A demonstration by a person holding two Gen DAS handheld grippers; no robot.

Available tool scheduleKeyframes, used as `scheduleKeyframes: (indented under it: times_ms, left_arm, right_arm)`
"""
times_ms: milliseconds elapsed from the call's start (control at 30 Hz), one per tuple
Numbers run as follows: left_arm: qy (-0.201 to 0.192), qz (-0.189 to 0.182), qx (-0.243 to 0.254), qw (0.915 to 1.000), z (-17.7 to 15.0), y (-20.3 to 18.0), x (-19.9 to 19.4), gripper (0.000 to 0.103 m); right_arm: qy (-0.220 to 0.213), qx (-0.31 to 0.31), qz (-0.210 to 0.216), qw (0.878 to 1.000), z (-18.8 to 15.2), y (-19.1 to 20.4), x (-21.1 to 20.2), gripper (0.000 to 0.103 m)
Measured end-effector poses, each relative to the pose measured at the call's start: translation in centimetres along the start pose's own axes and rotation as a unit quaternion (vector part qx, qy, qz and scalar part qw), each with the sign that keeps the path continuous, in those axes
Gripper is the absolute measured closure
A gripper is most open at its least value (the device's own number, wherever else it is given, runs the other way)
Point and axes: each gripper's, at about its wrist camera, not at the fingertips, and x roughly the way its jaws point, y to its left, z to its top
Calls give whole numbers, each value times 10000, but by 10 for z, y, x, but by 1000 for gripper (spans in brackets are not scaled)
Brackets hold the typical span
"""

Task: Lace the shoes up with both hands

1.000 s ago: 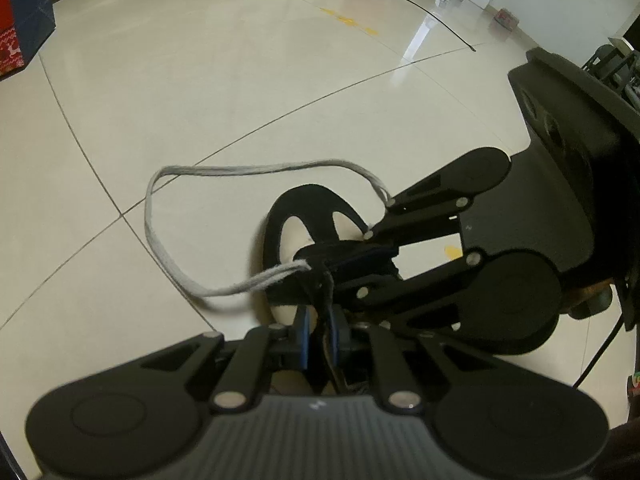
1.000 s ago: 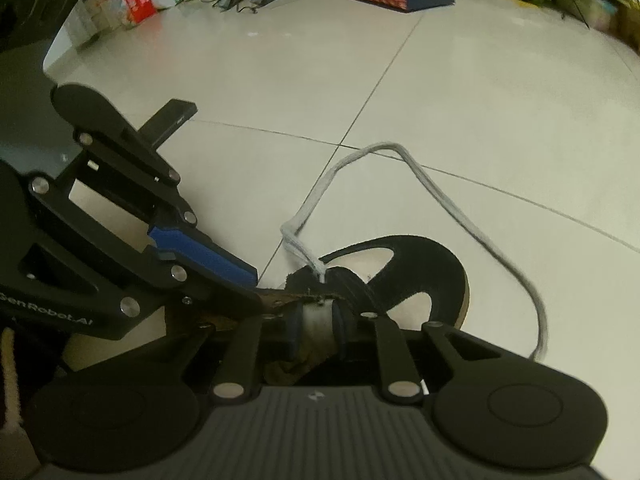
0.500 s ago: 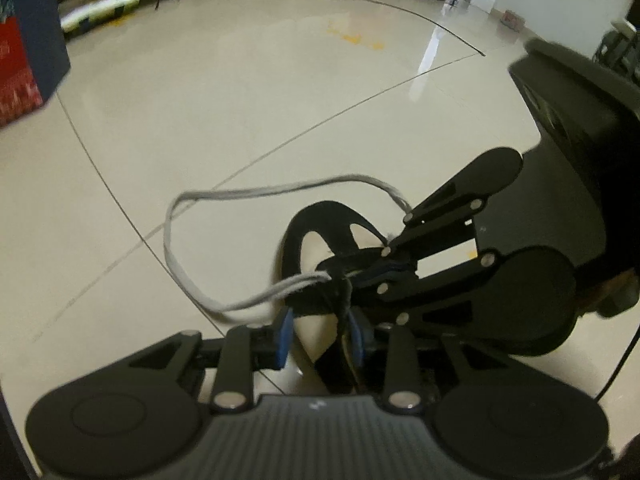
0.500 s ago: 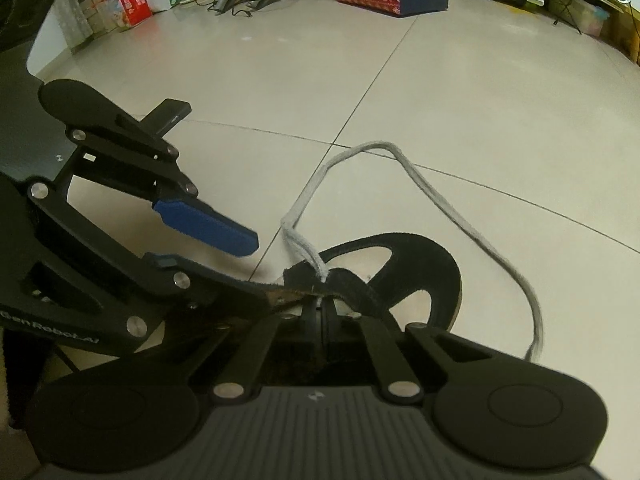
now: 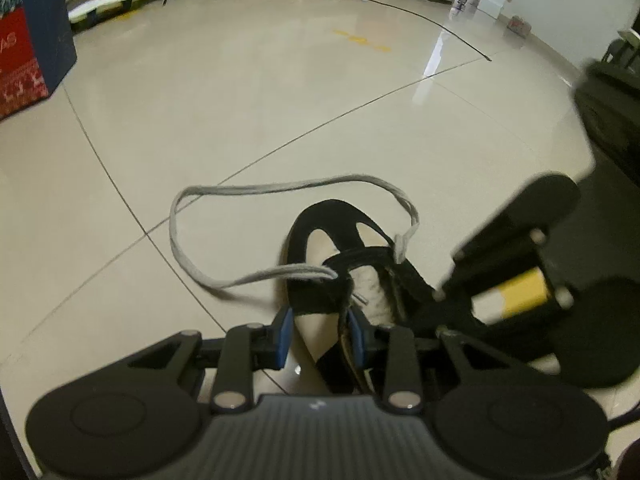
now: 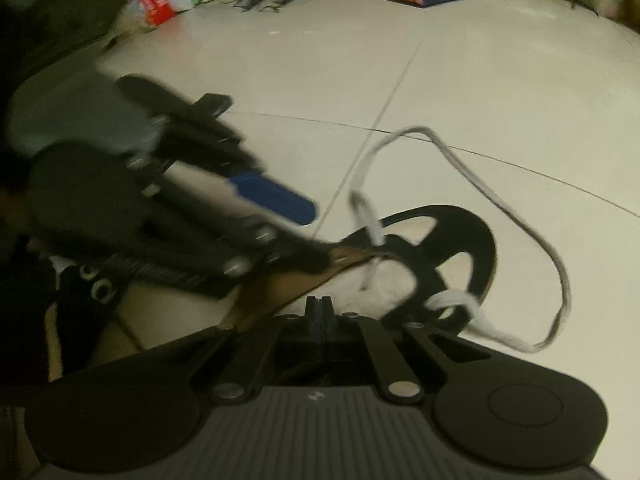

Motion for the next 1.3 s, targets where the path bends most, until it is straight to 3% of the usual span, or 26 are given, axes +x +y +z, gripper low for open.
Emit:
scheduleKeyframes:
  times_ms: [167, 267, 367, 633, 700, 867, 933, 1133, 1300]
  left_arm:
    - [95, -121, -200, 9997, 2, 4, 3, 72]
    - [110, -144, -189, 9997, 3, 1, 2, 78]
    - [118, -150, -181, 9997, 3, -1, 2, 82]
    - [188, -224, -268, 9992, 4, 1, 1, 82]
    - [277, -282, -286, 9988, 6, 1, 2, 82]
    - [637, -414, -752, 9943, 8, 7, 10, 80]
    - [591, -466, -1071, 9914, 5, 10, 10, 97]
    - [396, -450, -1895, 9800, -5, 15, 8, 98]
    - [446, -837, -2835, 9543, -5, 36, 18, 97]
  right_arm:
    - [-83, 152, -367, 9992, 3, -3, -8, 97]
    - [-138, 371, -472, 9981, 8, -14, -7, 95]
    - [-119, 349, -535, 9979, 19, -15, 2, 83]
    - [151, -43, -683, 9975, 31, -11, 35, 86]
    - [141, -97, -712, 9973, 32, -13, 40, 92]
    - [-59, -51, -655, 9978, 28, -15, 39, 99]
    - [-111, 9, -473, 9988, 27, -15, 34, 99]
    - [-155, 433, -4, 9989, 22, -22, 14, 99]
    - [-290, 882, 259, 9953, 17, -23, -7, 99]
